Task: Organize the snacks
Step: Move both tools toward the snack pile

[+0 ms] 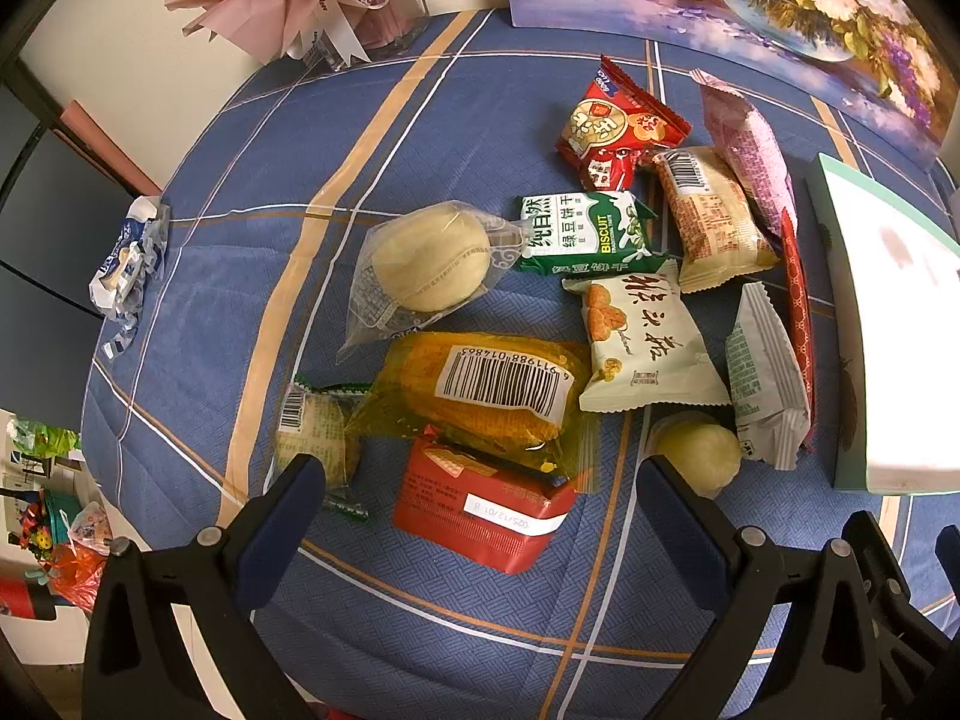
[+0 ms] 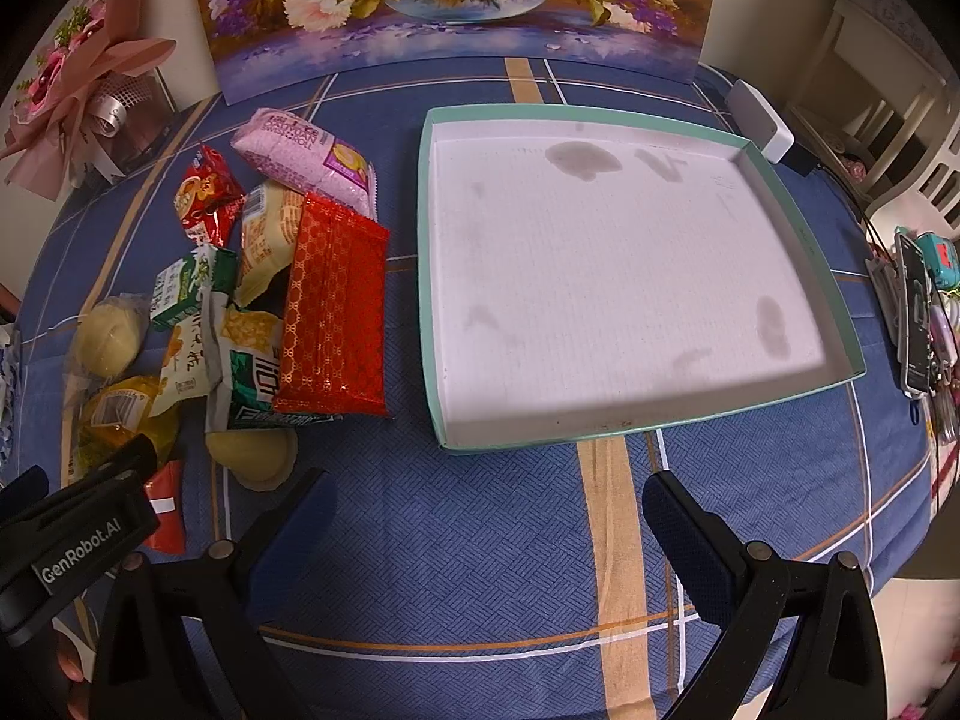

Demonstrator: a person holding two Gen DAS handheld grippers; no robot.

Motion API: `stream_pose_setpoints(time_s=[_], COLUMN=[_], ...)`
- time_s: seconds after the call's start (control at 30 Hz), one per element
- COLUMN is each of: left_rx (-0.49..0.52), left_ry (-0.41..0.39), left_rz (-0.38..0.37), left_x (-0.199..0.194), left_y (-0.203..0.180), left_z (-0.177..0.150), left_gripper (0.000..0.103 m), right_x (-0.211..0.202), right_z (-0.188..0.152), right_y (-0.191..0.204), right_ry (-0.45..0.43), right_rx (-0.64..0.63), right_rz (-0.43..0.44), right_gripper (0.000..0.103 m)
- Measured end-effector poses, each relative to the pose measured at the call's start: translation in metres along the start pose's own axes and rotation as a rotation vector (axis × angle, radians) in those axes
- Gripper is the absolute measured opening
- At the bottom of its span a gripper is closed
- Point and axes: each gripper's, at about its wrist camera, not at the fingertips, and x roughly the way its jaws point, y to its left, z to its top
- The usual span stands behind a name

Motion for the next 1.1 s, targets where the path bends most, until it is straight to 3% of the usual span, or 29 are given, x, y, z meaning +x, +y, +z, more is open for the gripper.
stream_pose_setpoints(time_s=[0.23, 0.87, 1.1], left_rx=[-0.011, -0.091, -0.137], left_ry=[-0.019, -0.107, -0.092], left_rz=[-0.009, -0.022, -0.049], left_x=[-0.003, -0.030, -0.025], left_y=[0.006, 0.024, 0.043], left_z=[0.000, 0.004, 0.008], left_gripper=[0.103, 0.103, 0.103], right_x=[-0.001, -0.028, -0.032], right_z=[0.000, 0.006, 0.006], right_y=[0.000, 0.003, 0.013], right_ry=[-0.005, -0.132, -0.147], right_rx=[0.003, 0.024, 0.007], right_rz=[0.002, 0.050, 0.063], right_gripper=[0.103, 0.103, 0.103])
